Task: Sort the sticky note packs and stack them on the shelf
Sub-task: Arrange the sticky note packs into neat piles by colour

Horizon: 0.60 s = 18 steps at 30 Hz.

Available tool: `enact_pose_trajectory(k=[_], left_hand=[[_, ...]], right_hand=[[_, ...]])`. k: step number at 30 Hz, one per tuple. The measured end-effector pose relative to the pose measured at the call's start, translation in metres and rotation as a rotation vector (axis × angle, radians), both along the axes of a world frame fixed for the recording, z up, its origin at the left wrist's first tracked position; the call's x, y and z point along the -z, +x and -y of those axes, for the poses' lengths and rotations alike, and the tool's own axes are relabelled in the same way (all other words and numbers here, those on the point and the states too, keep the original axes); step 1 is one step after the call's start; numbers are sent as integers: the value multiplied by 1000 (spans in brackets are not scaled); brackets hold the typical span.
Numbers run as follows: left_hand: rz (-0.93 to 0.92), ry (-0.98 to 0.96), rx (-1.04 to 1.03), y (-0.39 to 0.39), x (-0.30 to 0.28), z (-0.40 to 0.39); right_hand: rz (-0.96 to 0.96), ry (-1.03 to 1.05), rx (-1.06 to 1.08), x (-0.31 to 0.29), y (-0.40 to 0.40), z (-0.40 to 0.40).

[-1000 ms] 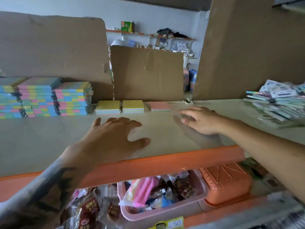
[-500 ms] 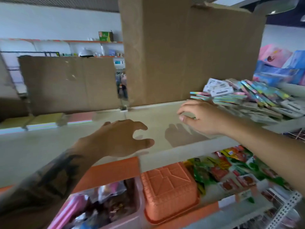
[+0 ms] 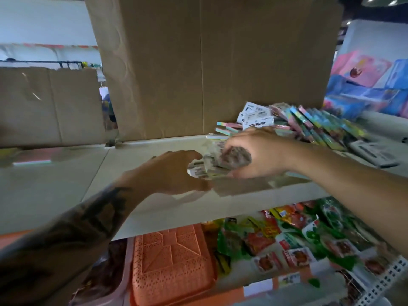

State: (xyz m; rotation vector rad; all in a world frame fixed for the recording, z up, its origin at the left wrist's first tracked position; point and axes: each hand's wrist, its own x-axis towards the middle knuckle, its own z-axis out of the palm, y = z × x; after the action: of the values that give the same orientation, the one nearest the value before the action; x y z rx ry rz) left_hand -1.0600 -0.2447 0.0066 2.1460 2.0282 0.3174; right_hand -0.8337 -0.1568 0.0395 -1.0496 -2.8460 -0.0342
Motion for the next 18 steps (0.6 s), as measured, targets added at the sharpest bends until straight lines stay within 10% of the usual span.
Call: enact_pose_trajectory(k=[18], left_hand=[[104,81,-165,-42,5,36]], right_hand=[[220,31,-94,-5,-77,4]])
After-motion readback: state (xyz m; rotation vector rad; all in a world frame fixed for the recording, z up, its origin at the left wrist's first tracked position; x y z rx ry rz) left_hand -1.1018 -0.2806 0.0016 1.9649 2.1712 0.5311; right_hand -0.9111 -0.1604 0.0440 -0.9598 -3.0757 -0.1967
